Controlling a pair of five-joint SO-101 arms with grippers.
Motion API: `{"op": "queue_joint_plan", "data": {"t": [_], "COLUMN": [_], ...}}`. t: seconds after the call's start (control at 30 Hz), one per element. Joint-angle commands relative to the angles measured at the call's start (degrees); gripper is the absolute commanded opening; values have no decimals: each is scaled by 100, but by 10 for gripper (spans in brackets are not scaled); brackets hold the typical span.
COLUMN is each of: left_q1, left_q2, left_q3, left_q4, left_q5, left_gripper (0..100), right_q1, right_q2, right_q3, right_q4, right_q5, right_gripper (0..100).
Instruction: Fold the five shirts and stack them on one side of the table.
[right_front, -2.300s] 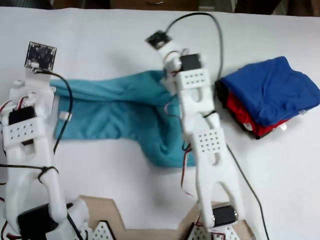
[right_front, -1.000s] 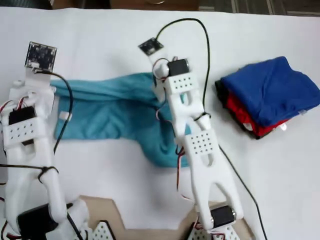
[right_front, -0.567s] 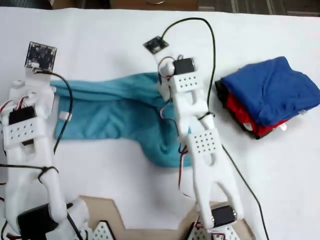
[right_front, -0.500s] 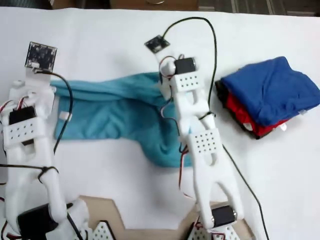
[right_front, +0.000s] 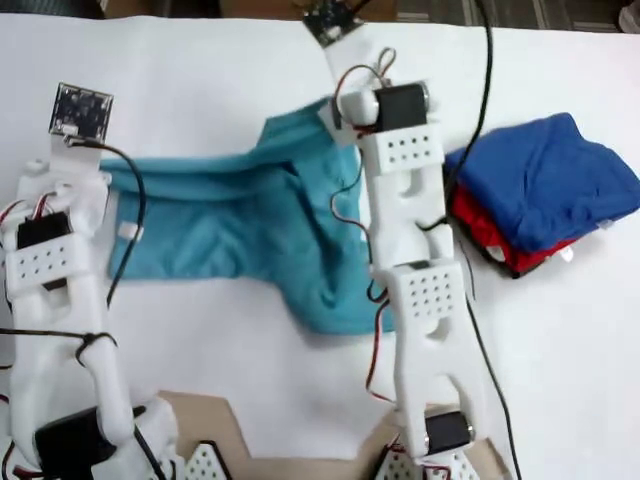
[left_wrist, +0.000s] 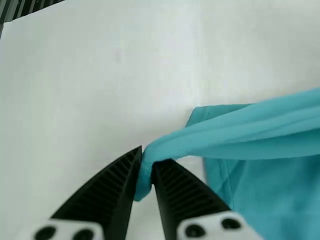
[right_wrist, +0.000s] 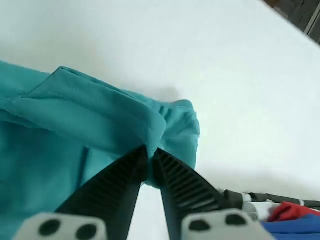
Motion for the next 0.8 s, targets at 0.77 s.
{"op": "queue_joint_plan", "data": {"t": [0.77], "left_q1": [-149], "left_q2": [-1064], "left_q3": [-1789], "left_q4": [2804], "left_q5": [-826], "left_gripper": [20], "right_q1": [215], "right_q2": [-2413], "right_q3": [1099], "right_q4": [127], "right_q5": [237], "right_gripper": [20]}}
